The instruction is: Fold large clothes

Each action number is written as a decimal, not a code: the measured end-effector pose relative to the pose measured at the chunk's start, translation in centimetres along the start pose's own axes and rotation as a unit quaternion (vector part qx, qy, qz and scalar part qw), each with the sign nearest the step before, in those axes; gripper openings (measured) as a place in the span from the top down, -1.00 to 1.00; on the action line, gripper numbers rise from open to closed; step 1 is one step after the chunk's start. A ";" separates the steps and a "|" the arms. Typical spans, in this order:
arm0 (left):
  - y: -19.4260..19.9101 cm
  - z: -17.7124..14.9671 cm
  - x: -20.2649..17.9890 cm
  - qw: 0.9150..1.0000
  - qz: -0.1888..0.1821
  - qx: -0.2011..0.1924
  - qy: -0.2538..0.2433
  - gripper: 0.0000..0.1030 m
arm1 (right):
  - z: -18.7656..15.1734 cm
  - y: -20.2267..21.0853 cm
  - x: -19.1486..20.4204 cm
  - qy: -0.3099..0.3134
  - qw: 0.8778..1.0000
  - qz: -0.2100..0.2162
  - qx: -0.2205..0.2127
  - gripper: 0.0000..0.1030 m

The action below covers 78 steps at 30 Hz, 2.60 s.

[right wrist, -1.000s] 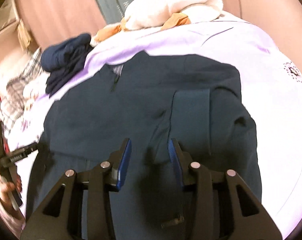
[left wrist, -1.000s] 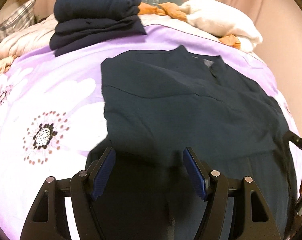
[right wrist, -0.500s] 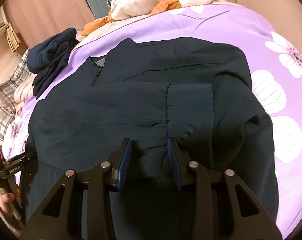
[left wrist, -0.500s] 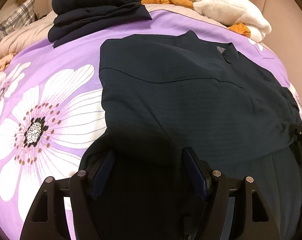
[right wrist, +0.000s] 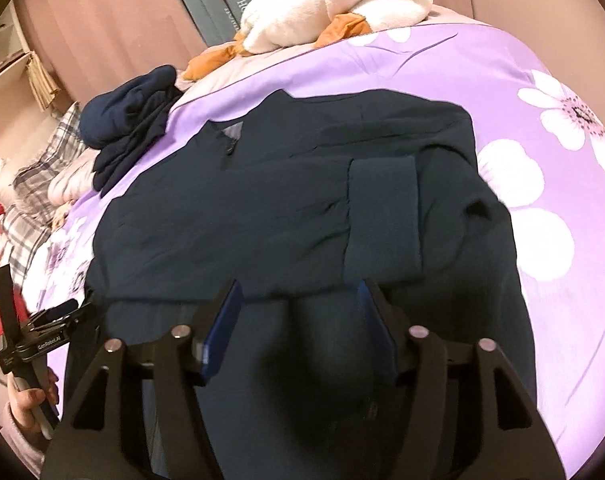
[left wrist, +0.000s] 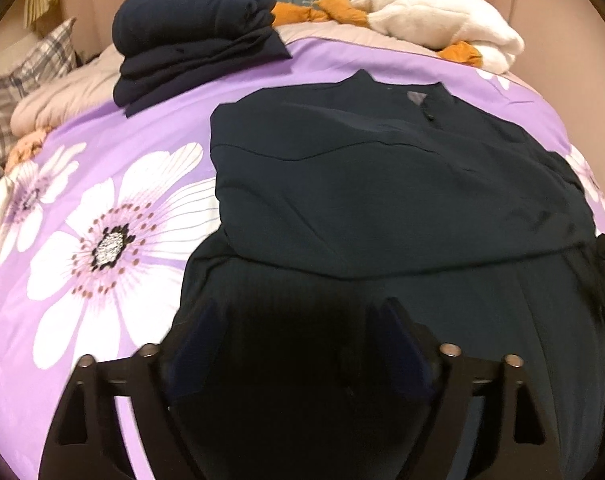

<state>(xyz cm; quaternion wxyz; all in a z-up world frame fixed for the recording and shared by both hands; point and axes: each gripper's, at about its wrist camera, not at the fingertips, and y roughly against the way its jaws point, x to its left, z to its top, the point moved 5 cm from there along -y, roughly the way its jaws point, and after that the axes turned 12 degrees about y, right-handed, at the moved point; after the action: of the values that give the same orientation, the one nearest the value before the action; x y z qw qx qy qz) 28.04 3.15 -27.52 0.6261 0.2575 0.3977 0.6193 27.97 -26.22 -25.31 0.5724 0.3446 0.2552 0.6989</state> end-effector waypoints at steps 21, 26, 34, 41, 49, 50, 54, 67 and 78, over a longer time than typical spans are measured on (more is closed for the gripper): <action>1.9 -9.2 -1.7 0.998 0.005 0.049 -0.044 -0.90 | -9.8 2.6 3.3 0.118 0.985 -0.098 0.075 -0.57; 3.0 -10.4 -1.7 0.998 0.001 0.052 -0.047 -0.90 | -12.0 4.5 3.7 0.114 0.985 -0.103 0.078 -0.57; 4.7 -13.0 -1.8 0.997 0.005 0.052 -0.048 -0.90 | -14.5 6.4 3.7 0.101 0.987 -0.095 0.082 -0.59; 6.1 -15.0 -1.5 0.998 0.004 0.054 -0.043 -0.90 | -16.3 7.9 3.7 0.098 0.987 -0.091 0.086 -0.59; 7.4 -16.6 -1.2 0.997 0.009 0.054 -0.047 -0.90 | -17.6 9.0 3.8 0.100 0.987 -0.090 0.090 -0.60; 7.5 -16.7 -1.1 0.997 0.010 0.054 -0.047 -0.90 | -17.8 9.2 3.8 0.100 0.987 -0.089 0.091 -0.60; 8.0 -17.1 -0.8 0.998 0.012 0.054 -0.042 -0.90 | -18.4 9.7 3.8 0.102 0.986 -0.088 0.094 -0.59; 10.0 -17.6 1.5 0.998 0.034 0.048 -0.036 -0.90 | -19.9 11.9 4.0 0.109 0.987 -0.072 0.088 -0.59; 11.3 -17.2 4.2 0.998 0.054 0.037 -0.019 -0.90 | -19.7 14.7 0.9 0.062 0.992 -0.085 0.071 -0.59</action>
<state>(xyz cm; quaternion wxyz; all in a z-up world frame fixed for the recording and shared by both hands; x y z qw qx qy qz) 7.16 5.45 -28.58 0.5893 0.3135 0.3934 0.6322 3.42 -27.72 -26.52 0.5870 0.3173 0.3678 0.6477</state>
